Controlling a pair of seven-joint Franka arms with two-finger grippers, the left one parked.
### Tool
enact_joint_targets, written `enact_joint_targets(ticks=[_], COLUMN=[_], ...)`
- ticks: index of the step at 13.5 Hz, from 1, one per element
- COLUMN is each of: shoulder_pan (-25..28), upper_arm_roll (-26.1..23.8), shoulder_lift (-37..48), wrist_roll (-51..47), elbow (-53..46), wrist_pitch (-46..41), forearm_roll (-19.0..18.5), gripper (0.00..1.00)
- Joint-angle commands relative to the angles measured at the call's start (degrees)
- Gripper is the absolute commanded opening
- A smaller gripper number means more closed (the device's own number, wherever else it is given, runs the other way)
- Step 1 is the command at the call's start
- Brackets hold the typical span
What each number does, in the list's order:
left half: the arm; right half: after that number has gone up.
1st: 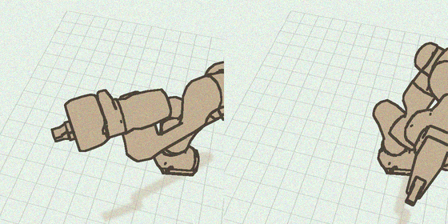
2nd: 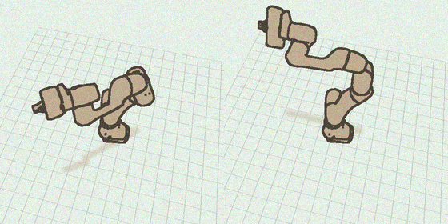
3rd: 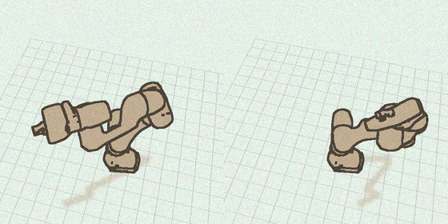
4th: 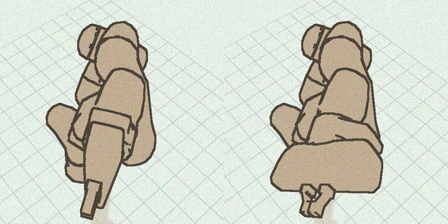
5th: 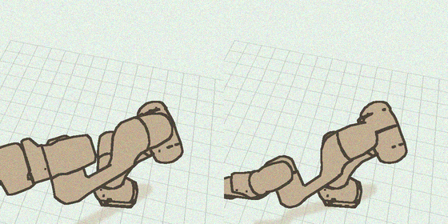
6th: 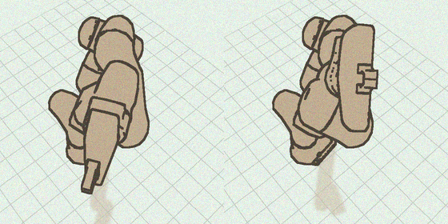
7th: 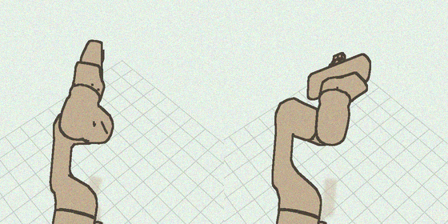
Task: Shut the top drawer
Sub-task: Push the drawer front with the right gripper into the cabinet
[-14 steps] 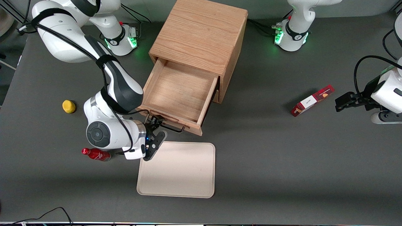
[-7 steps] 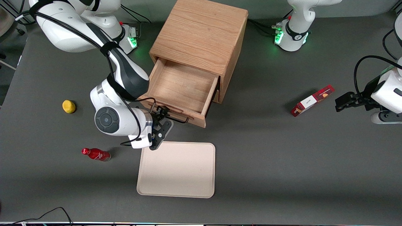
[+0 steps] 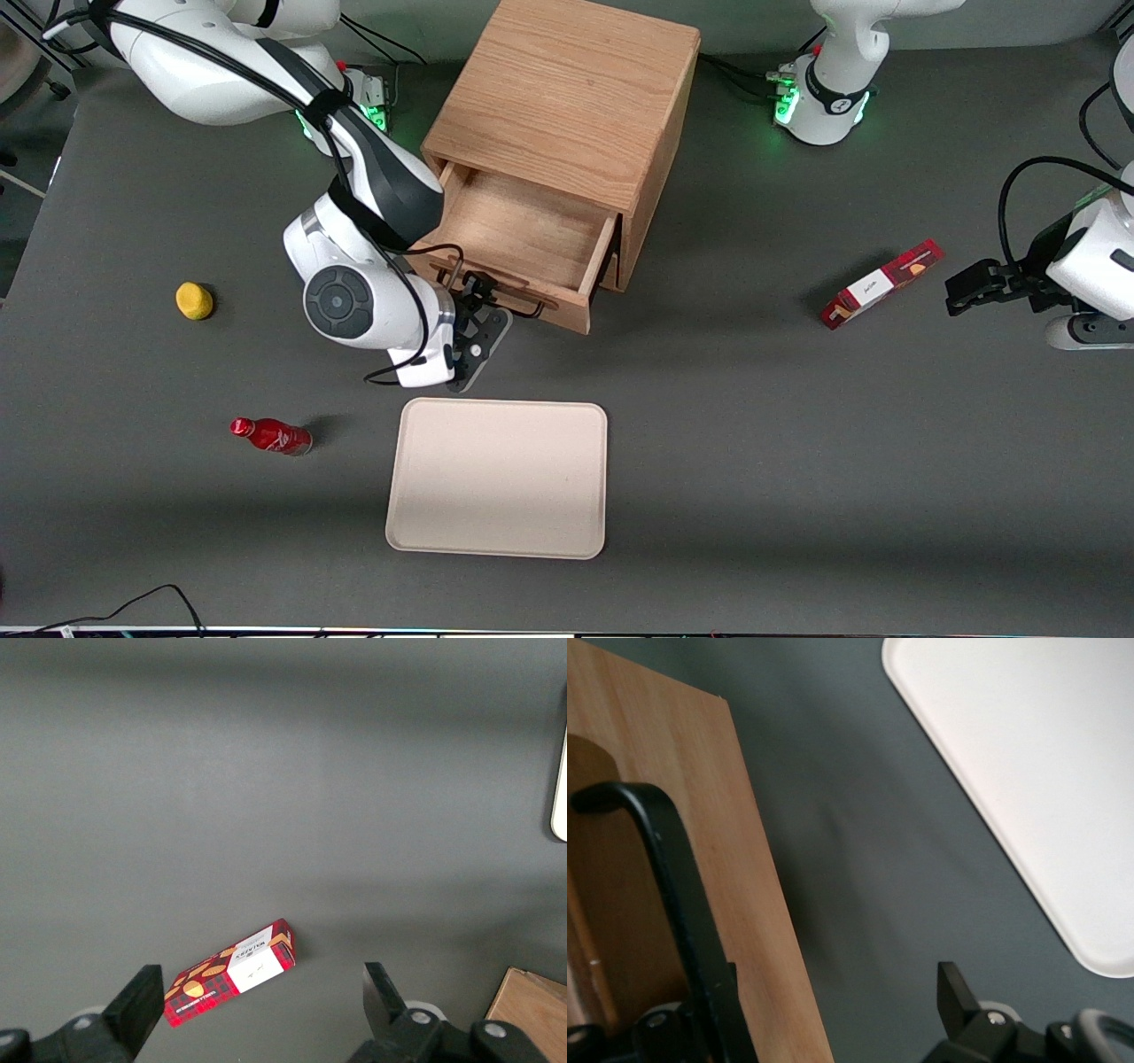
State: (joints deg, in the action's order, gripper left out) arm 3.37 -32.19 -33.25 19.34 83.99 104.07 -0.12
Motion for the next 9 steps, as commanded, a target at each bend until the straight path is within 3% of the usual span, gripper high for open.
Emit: enact_joint_targets(ticks=[1,9], shoulder_pan=[-1.3,-1.7], upper_arm_roll=[-1.0,-4.1], shoulder_lift=[4.7,9.4], wrist_roll=[-1.1,-3.3], elbow=[5.3,13.6], wrist_pitch=[1.7,6.4], forearm_roll=[3.0,4.8], gripper=[1.0,1.0])
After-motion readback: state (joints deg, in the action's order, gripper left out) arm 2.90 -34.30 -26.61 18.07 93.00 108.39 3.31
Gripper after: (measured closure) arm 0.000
